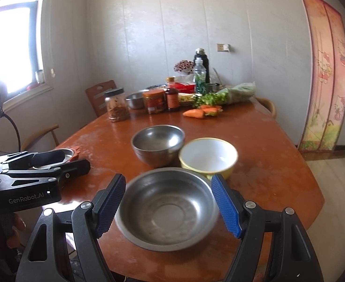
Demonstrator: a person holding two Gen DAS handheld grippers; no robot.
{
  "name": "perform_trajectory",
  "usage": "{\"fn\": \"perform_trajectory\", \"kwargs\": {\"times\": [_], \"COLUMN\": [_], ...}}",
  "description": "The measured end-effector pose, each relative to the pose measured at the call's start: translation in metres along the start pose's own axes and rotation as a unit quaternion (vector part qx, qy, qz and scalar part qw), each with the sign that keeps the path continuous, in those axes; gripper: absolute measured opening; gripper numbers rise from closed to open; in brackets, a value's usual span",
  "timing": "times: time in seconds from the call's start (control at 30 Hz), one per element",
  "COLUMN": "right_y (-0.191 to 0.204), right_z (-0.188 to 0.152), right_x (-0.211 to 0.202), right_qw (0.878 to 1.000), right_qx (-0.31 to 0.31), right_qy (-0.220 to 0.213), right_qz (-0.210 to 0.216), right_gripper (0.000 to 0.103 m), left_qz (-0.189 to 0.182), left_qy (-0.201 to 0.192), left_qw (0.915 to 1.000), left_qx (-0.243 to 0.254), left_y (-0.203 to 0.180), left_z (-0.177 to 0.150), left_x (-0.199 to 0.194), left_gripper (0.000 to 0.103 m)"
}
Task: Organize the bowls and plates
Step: 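Move the left gripper to the large steel basin rim and grasp, then drag the steel basin toward the table edge and open the left gripper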
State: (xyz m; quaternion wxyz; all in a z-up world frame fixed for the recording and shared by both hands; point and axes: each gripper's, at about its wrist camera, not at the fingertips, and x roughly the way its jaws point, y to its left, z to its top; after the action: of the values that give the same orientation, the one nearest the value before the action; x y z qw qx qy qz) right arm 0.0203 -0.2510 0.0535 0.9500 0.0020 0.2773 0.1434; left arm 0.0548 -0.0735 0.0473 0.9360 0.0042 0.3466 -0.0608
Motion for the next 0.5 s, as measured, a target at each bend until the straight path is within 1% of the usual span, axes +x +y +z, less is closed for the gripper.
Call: {"fn": "perform_trajectory", "kwargs": {"times": [0.17, 0.5], "right_y": [-0.013, -0.03], "right_z": [-0.004, -0.018], "right_x": [0.001, 0.015], "right_qw": [1.0, 0.999], "right_qx": [0.009, 0.028], "right_qy": [0.006, 0.031], "right_qz": [-0.003, 0.004], "right_gripper": [0.077, 0.077], "left_qz": [-0.007, -0.02], "left_qy": [0.005, 0.03], "left_qw": [1.0, 0.9993], "left_qx": [0.001, 0.01], "left_y": [-0.008, -0.023], "left_z": [-0.001, -0.008], "left_x": [0.006, 0.029], "left_gripper": [0.067, 0.067]}}
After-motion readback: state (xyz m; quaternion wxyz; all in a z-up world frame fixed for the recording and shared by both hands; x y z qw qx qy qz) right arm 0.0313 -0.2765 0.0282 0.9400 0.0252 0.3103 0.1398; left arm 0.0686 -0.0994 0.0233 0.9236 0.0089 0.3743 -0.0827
